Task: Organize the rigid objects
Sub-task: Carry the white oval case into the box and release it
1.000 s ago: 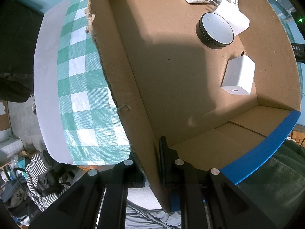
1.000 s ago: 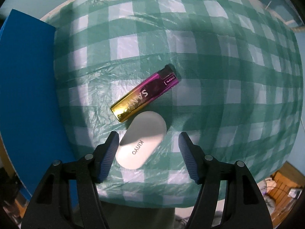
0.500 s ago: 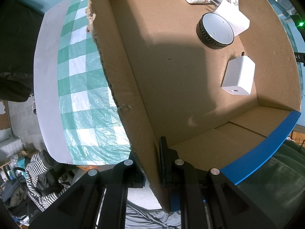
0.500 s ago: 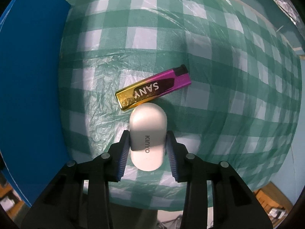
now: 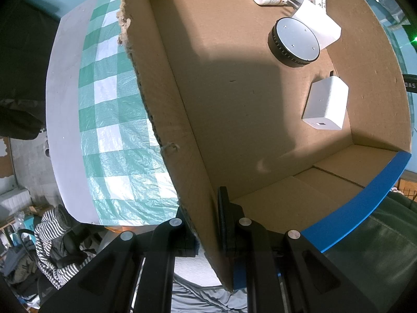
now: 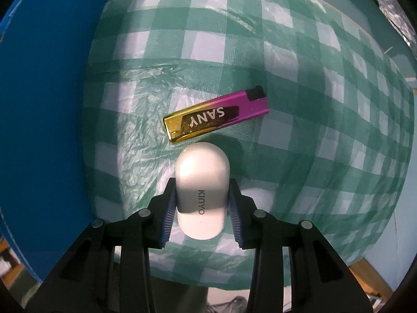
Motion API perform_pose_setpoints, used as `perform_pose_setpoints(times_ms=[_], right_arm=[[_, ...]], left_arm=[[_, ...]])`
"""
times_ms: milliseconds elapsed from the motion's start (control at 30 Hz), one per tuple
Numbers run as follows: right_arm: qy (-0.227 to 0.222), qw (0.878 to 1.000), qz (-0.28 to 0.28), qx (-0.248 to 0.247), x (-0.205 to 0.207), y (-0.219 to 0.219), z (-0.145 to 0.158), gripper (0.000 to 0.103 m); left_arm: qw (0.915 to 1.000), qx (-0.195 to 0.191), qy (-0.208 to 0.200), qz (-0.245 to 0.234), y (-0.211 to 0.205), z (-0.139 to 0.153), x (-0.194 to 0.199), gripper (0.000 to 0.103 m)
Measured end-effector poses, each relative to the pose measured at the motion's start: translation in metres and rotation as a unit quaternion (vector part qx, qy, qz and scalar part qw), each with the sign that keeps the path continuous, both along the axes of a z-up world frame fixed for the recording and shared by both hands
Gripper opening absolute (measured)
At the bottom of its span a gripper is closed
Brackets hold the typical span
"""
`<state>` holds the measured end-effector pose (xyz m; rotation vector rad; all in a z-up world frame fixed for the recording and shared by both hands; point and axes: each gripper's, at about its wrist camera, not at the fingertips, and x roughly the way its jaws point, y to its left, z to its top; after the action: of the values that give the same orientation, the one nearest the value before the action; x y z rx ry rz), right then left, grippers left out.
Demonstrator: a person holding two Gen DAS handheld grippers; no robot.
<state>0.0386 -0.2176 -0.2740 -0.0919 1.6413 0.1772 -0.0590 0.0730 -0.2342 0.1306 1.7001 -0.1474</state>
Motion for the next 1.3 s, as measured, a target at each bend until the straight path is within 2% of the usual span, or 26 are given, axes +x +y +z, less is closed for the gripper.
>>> perform_pose_setpoints(times_ms=[300,633,1300], right_arm=[[-0.016,0.999,0.029,0.02,-0.001,0.004,0.043,0.036],[-0.043,0.996,0.077,0.033,0.007,0.031,0.094,0.036],[-0.078,0.979,0.183,0.042,0.037,0.098,0.13,0.036]], left_arm=[[1.0,-0.001,0.0,-0.002,0.002,-0.001,0.001,0.012],[1.0,0.0,-0.001,-0.001,0.002,-0.001,0.002,0.012],[1.0,-0.004,-0.003,0.004,0.007,0.0,0.004,0.012]])
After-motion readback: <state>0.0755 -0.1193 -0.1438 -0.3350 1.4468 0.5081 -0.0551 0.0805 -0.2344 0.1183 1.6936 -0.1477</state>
